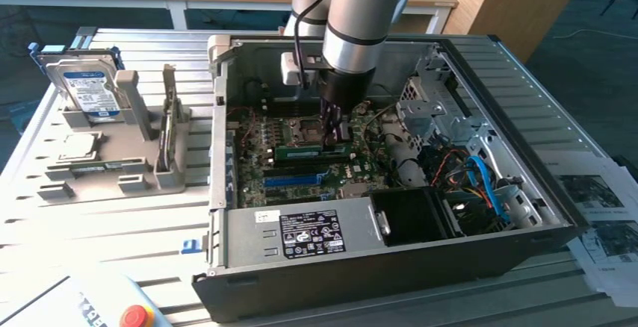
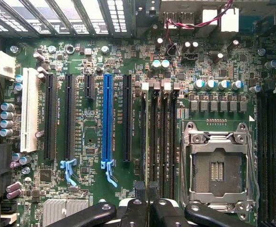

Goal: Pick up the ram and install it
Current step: 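Insert the ram into the slot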

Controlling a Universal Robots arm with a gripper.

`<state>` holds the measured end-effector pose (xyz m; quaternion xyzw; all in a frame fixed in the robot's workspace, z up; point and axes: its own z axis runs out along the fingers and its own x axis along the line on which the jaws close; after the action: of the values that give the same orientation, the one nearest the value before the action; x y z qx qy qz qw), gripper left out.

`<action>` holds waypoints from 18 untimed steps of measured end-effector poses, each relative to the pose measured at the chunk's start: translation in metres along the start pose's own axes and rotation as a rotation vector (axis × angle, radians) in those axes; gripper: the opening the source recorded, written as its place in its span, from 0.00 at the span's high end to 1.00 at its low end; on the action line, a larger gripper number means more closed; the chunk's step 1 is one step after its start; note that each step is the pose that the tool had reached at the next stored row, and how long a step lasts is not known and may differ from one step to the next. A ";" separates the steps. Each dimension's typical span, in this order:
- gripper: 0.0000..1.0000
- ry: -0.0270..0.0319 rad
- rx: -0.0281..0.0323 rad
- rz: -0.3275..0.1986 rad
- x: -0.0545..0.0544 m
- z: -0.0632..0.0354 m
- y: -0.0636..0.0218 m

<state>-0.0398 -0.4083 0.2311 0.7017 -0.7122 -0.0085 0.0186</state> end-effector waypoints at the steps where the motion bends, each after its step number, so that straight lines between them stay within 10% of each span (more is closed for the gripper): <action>1: 0.88 0.0000 0.0001 0.000 0.000 0.0000 0.0000; 18: 0.88 -0.0001 0.0000 0.000 0.001 0.0009 0.0000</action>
<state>-0.0398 -0.4093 0.2302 0.7017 -0.7121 -0.0085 0.0185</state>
